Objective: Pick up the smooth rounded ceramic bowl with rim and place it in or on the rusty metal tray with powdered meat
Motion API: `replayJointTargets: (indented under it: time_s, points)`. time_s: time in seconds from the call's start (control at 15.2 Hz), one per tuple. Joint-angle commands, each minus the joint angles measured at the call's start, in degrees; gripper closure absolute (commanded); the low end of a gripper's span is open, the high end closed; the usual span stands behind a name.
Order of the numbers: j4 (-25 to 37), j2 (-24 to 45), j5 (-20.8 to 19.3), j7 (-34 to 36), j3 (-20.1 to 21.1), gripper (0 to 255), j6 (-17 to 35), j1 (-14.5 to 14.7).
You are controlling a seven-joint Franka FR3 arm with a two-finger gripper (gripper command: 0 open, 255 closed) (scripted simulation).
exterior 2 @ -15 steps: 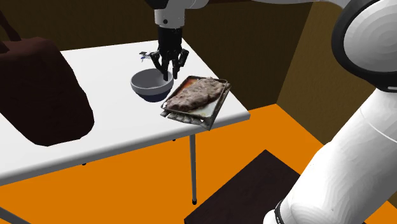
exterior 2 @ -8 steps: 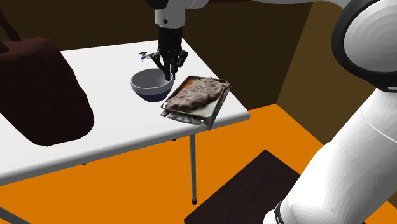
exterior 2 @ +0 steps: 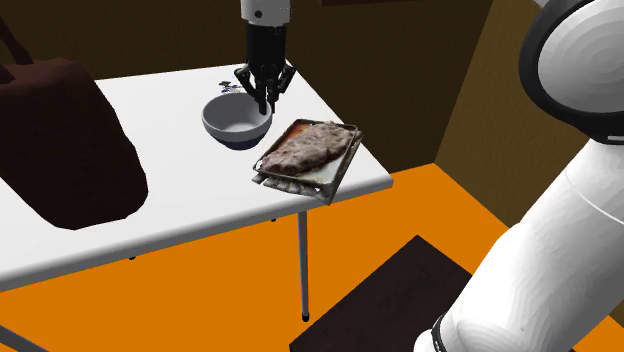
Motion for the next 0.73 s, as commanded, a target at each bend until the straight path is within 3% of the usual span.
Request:
replayJointTargets:
  time_s: [0.0,0.66]
  points:
    - [2.2,0.5,0.0,0.2,0.0,255,-1.7,0.0]
    - [12.7,2.6,0.1,1.1,-0.1,255,-10.0,-0.1]
